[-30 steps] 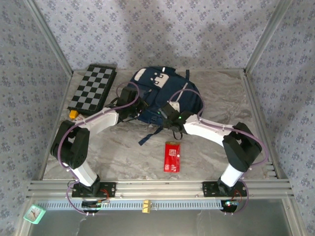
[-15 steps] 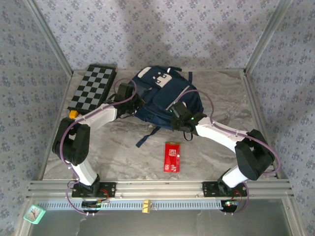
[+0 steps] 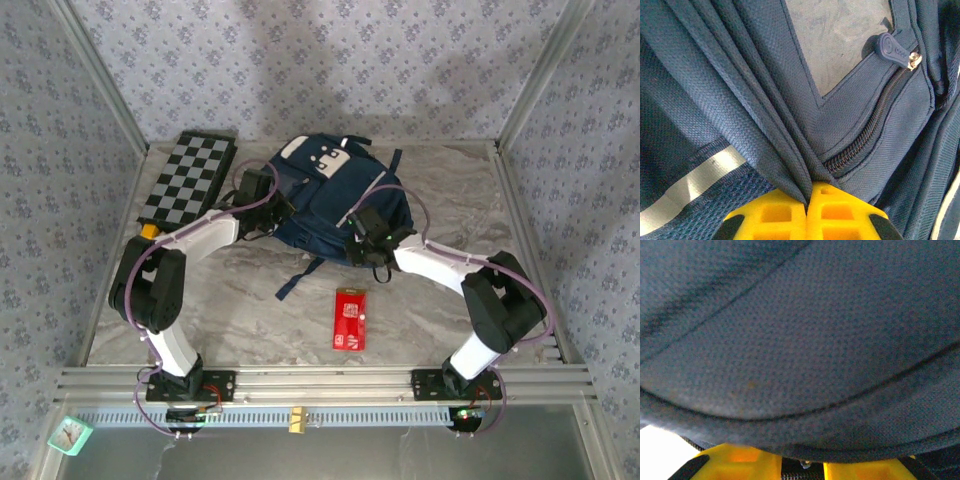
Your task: Pack the student bag
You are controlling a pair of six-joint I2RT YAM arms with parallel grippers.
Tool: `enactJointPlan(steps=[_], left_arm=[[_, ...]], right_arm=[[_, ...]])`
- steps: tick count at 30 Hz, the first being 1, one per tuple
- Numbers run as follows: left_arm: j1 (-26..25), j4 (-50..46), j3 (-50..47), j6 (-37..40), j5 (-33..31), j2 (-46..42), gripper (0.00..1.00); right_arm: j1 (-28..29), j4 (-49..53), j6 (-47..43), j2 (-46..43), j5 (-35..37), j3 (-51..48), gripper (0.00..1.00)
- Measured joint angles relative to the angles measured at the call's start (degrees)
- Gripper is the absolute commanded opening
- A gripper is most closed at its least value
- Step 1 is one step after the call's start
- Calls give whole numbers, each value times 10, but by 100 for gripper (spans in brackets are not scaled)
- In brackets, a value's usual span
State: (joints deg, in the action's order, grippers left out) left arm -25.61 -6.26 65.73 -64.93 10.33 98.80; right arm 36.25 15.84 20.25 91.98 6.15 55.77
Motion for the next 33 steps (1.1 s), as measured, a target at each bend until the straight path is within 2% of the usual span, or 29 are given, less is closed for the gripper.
enactJointPlan(steps=[6,11,17,23,26,29,30,33], left_arm=[[1,0,0,6,4,0,0],[7,-9,18,19,17,3,0],[29,-47,59,50,57,17,0],[58,-71,152,95,93,99,0],[68,-68,185,112,113,133,10],[70,-65,198,134,120,144,31],[70,-54,189,140,121,139,36],[68,-18,113,140,124,89,42]], right_arm=[[-1,-10,-7,-19,11,-15,9],[-1,2,-19,-73,46,-21,4],[2,40,-46,-139,77,-26,3],[69,65,-37,-138,52,-12,0],[89,65,-13,-101,25,20,0],[96,67,6,-67,20,48,0],[97,67,12,-61,21,53,0],[97,72,27,-58,26,56,0]])
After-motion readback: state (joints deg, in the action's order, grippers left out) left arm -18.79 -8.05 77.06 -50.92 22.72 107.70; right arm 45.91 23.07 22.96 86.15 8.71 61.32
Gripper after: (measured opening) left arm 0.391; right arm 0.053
